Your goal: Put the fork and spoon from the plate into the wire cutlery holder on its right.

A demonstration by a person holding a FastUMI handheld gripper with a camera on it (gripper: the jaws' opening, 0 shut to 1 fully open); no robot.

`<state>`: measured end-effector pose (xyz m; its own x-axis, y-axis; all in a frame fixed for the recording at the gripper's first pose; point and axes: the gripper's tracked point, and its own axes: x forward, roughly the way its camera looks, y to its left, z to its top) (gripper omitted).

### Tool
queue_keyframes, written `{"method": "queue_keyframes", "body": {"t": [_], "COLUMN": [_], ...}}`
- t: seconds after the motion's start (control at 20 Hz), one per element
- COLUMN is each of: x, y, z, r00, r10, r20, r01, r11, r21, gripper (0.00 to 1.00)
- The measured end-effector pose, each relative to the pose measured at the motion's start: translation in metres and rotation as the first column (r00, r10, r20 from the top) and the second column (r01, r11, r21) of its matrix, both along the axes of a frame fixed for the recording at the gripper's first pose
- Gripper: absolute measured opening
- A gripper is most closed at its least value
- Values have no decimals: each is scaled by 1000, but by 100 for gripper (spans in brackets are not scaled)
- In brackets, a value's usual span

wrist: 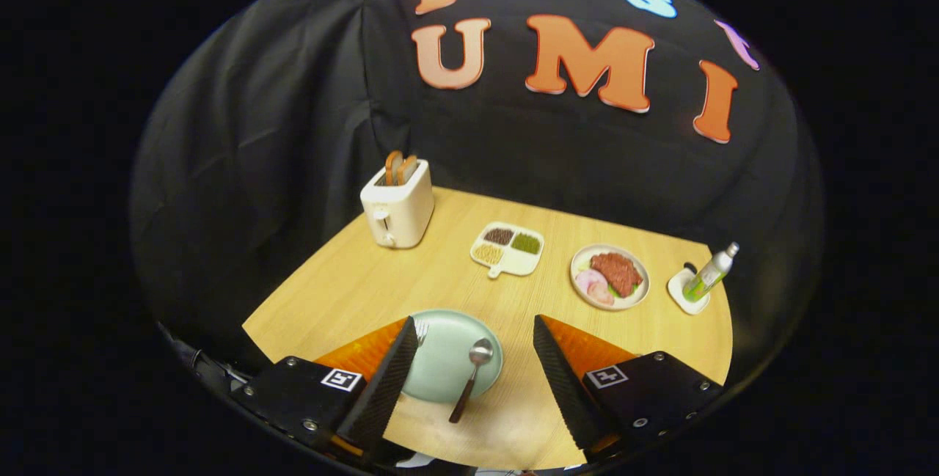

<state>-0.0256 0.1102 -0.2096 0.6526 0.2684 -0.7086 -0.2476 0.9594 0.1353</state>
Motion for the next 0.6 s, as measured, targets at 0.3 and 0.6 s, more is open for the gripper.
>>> {"method": "queue_keyframes", "body": {"t": [0.3,0.6], "x": [-28,-32], "y": [20,25], "z": [-63,-111], "r00": [972,928], "r10": [75,81], "r20": [-223,-365], "r01": [-78,-99], "r11": [997,995], "r21": [-7,-31], "gripper": [86,80]}}
